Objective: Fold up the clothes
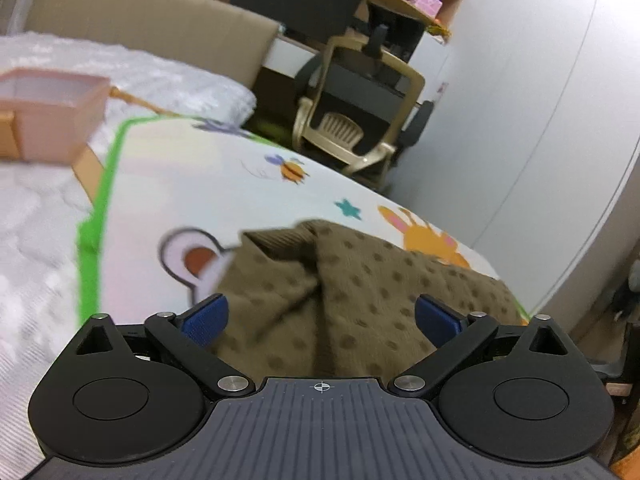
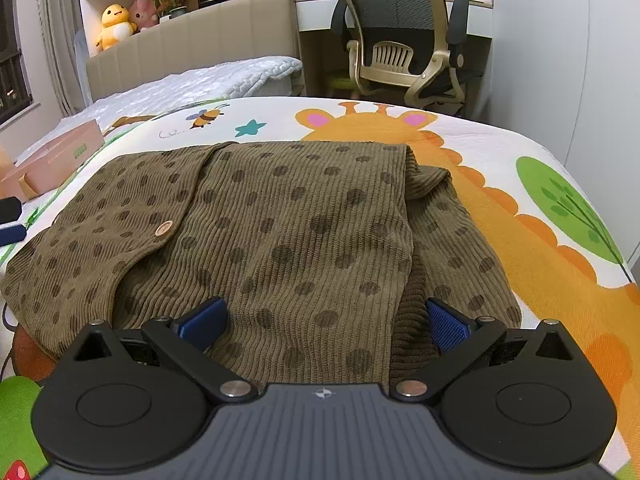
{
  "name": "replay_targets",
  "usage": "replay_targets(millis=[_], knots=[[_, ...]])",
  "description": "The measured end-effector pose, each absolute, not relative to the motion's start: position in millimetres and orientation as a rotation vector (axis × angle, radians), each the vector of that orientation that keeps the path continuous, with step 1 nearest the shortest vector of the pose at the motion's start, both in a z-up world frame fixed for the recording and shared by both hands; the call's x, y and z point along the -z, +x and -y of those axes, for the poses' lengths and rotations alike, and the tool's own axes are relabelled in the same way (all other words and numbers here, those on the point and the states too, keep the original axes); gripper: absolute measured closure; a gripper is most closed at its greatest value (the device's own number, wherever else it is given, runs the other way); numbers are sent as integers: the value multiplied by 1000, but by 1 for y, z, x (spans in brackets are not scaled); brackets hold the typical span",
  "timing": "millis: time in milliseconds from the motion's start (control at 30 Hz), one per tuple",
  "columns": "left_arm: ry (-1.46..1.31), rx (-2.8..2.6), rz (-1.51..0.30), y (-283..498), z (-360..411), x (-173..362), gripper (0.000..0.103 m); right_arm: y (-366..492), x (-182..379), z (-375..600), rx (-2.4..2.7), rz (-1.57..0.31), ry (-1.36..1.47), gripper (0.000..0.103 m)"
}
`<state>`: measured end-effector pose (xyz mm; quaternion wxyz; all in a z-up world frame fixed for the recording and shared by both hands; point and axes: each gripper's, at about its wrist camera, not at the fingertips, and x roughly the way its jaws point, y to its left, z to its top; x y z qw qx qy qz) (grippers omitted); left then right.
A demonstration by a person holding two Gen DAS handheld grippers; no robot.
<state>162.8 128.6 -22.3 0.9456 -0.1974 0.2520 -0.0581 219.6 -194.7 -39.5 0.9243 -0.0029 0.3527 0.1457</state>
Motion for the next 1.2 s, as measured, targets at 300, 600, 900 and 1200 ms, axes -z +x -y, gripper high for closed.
replay_targets(millis=[300, 600, 900, 1200], knots=[[-253, 30, -640, 175, -127, 41, 24, 219, 40, 196, -300, -722, -1, 0], [-208, 66, -557, 160, -117, 14, 24, 208, 38, 195, -294, -738, -53, 0], [-226, 367, -512, 183, -61, 5, 10, 189, 33, 204, -286, -745, -99, 0], [-231, 390, -585, 195, -46, 44, 6, 210, -4, 213, -183, -585, -144, 0]])
